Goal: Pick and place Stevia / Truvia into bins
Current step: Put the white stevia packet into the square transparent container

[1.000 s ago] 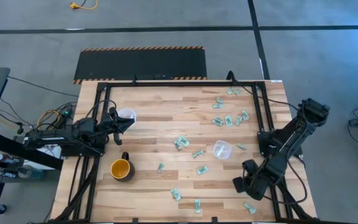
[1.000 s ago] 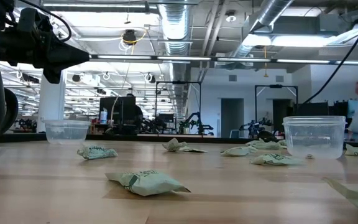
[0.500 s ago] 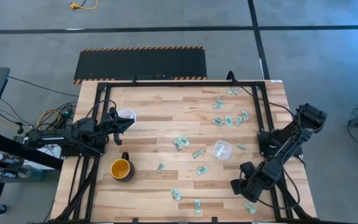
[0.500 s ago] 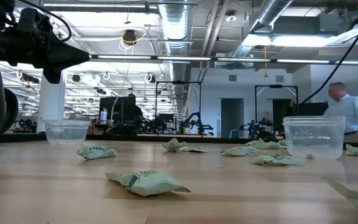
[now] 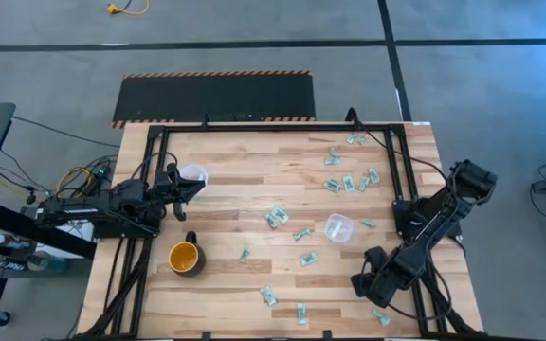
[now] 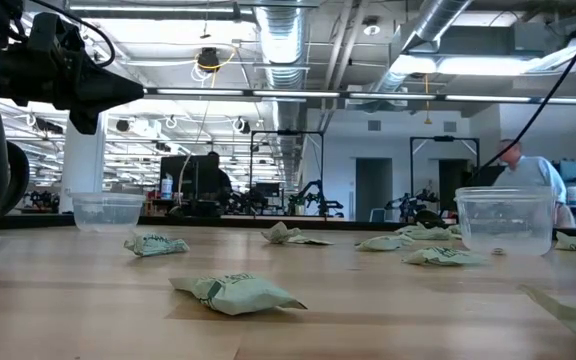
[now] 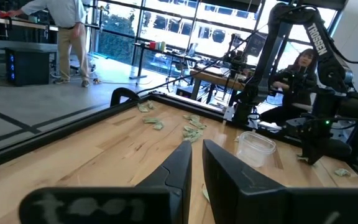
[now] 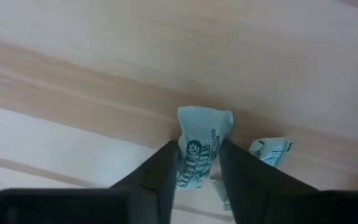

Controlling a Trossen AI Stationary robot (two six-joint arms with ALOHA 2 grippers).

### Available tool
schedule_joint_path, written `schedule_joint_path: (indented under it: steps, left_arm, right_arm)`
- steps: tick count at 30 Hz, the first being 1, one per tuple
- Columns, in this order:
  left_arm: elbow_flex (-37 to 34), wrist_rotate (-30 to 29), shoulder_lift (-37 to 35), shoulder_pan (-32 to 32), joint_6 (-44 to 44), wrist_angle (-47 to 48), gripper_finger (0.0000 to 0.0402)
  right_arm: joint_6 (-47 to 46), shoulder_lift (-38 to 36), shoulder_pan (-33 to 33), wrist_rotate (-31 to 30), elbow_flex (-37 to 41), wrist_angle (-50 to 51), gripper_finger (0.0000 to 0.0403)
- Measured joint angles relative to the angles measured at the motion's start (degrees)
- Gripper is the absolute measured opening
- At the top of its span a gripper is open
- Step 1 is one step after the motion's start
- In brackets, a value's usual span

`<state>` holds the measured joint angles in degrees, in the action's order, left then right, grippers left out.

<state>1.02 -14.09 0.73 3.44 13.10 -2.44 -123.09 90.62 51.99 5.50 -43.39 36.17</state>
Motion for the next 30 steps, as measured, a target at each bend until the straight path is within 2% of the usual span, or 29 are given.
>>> schedule_joint_path:
  steps: [7, 10, 16, 20, 23, 30]
  left_arm:
    - [0.0, 0.0, 0.0, 0.0, 0.0, 0.0, 0.0027]
    - [0.0, 0.0, 0.0, 0.0, 0.0, 0.0, 0.0027]
    - [0.0, 0.0, 0.0, 0.0, 0.0, 0.0, 0.0027]
    - [0.0, 0.0, 0.0, 0.0, 0.0, 0.0, 0.0027]
    - [0.0, 0.0, 0.0, 0.0, 0.0, 0.0, 0.0027]
    - [0.0, 0.0, 0.0, 0.0, 0.0, 0.0, 0.0027]
  right_arm:
    - [3.3, 0.2, -0.1, -3.0, -1.7, 2.0, 0.0027]
    - [4.5, 0.2, -0.1, -3.3, -2.2, 2.2, 0.0009]
    - [5.8, 0.2, -0.1, -4.3, -4.7, 4.5, 0.0029]
    - [8.7, 0.1, -0.8, -6.4, -8.7, 10.2, 0.0017]
    - [12.6, 0.1, -2.5, -10.9, -13.1, 17.2, 0.0007]
    - [27.2, 0.1, -11.1, -25.4, -22.2, 32.9, 0.0027]
